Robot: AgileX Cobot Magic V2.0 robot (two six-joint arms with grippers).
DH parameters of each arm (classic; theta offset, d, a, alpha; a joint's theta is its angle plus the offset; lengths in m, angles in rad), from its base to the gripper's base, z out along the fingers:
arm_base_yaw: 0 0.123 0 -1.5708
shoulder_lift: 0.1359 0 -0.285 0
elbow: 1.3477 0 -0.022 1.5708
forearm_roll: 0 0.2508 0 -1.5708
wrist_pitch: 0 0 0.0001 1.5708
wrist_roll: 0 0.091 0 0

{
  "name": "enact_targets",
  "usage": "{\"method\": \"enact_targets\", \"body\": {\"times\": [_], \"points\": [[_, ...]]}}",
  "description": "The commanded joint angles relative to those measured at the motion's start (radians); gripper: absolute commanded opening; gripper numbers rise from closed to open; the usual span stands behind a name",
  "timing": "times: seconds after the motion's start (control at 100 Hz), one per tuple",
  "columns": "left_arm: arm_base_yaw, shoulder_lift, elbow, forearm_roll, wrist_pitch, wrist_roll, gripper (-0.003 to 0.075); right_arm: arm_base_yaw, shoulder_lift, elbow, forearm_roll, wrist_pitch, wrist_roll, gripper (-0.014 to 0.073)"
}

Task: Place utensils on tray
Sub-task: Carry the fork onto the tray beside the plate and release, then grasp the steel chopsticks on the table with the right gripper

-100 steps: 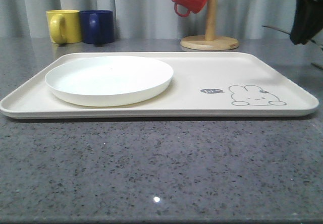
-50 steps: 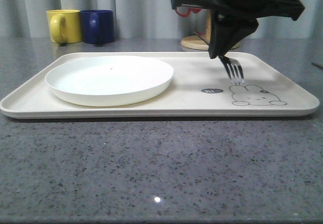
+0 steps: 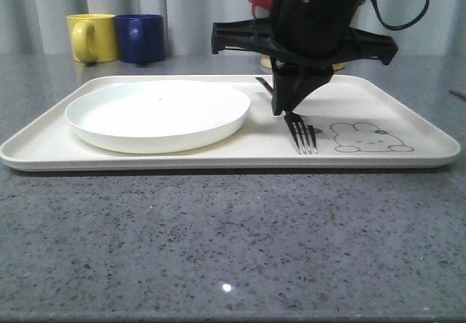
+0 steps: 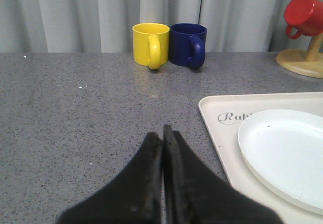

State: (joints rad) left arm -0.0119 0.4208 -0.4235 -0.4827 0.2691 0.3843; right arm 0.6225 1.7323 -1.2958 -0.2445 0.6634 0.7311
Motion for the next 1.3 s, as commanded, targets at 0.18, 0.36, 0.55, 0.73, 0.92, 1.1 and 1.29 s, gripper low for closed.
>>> {"method": "enact_targets", "body": {"times": [0.18, 0.36, 0.55, 0.73, 0.92, 1.1, 1.29], "points": [[0.001, 0.005, -0.026, -0.01, -0.07, -0.007, -0.0019, -0.001, -0.037, -0.032, -0.03, -0.037, 0.001, 0.0072], [0.001, 0.005, -0.026, -0.01, -0.07, -0.007, -0.0019, -0.001, -0.037, -0.032, -0.03, -0.034, 0.001, 0.0218], [0.001, 0.005, -0.026, -0.01, -0.07, -0.007, -0.0019, -0.001, -0.049, -0.034, -0.03, -0.032, 0.001, 0.0279], [0.001, 0.005, -0.026, -0.01, -0.07, -0.007, -0.0019, -0.001, -0.117, -0.035, -0.046, -0.011, -0.02, 0.0279], [0.001, 0.005, -0.026, -0.01, -0.07, -0.007, -0.0019, -0.074, -0.22, -0.035, -0.048, 0.048, -0.12, 0.0279], [0.001, 0.005, -0.026, -0.01, -0.07, -0.007, -0.0019, -0.215, -0.275, -0.034, -0.011, 0.146, -0.267, 0.0279], [0.001, 0.005, -0.026, -0.01, -0.07, -0.007, -0.0019, -0.415, -0.277, -0.03, 0.135, 0.213, -0.498, 0.0279]]}}
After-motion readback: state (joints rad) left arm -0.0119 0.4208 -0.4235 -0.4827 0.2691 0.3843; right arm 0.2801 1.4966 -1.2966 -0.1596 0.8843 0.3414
